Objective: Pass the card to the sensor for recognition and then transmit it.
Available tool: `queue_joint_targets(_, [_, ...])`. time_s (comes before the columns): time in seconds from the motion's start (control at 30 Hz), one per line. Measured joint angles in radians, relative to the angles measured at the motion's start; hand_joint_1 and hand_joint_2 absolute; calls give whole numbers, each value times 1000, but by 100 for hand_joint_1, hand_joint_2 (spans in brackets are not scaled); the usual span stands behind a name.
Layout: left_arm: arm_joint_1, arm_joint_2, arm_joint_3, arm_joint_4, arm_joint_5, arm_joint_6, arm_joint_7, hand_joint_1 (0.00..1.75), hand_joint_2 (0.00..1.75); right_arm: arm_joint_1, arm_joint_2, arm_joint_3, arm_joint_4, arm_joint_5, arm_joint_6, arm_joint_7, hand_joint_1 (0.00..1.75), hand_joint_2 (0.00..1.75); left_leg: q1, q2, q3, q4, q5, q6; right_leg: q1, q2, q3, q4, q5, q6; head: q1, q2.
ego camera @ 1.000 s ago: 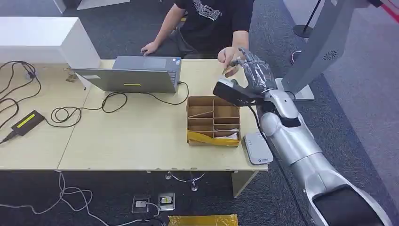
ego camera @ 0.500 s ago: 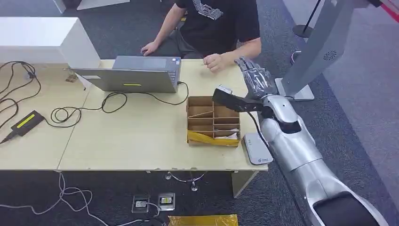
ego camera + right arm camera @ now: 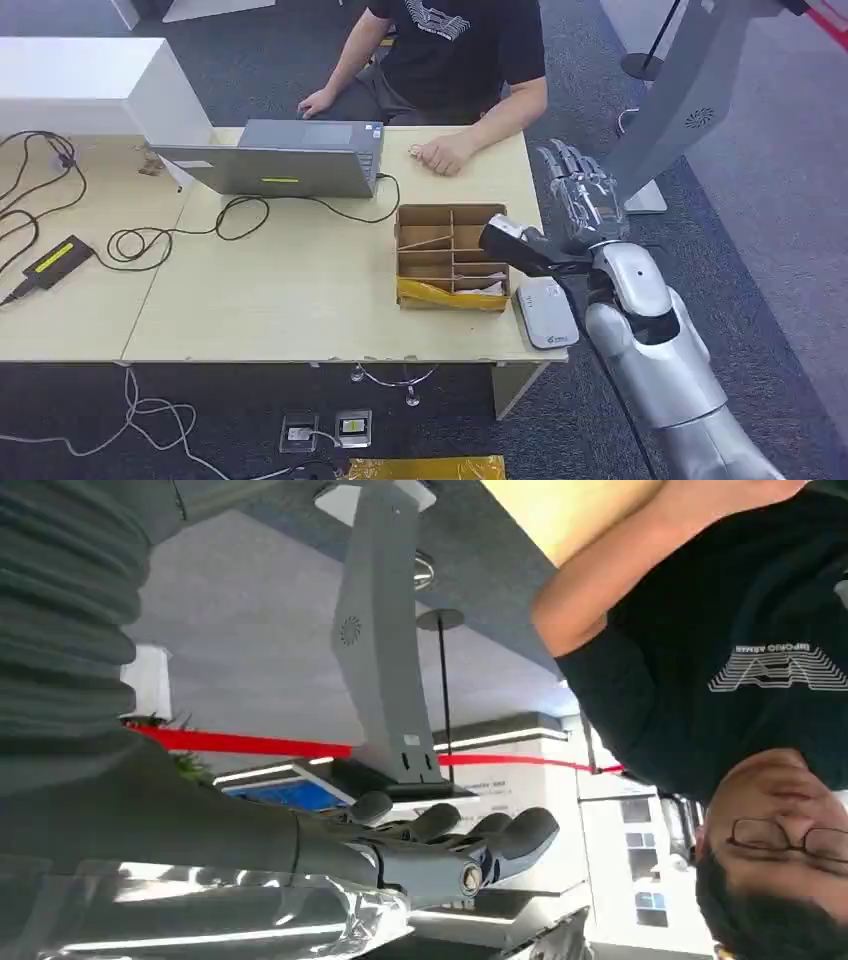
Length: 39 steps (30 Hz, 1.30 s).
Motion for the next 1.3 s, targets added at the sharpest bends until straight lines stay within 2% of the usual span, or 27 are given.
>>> queue_joint_targets(0.33, [0, 8, 9, 2, 12, 18, 12, 0, 0, 99, -6, 4, -22, -22, -27, 7, 0, 175, 0, 0, -1, 0, 0, 0, 0, 0, 0, 0, 0, 0, 0, 0])
queue_joint_targets(0.63, [0, 9, 10, 2, 12, 18, 13, 0, 0, 116, -6, 12, -22, -22, -30, 10, 0, 175, 0, 0, -1, 0, 0, 0, 0, 0, 0, 0, 0, 0, 0, 0])
queue_joint_targets(0.9, [2, 9, 10, 2, 13, 25, 13, 0, 0, 141, -3, 30, -22, 5, -66, 52, 0, 175, 0, 0, -1, 0, 0, 0, 0, 0, 0, 0, -1, -1, 0, 0])
queue_joint_targets(1.07, [9, 8, 10, 2, 13, 36, 13, 0, 0, 160, 7, 55, -10, 76, -134, 85, 0, 175, 0, 0, -1, 0, 0, 0, 0, 0, 0, 0, -1, -1, 0, 0])
queue_joint_targets(1.3, [18, 8, 14, 2, 16, 36, 13, 0, 0, 193, 39, 96, 12, 76, -119, 96, 0, 175, 0, 0, -1, 0, 0, 0, 0, 0, 0, 0, -1, -1, 0, 0])
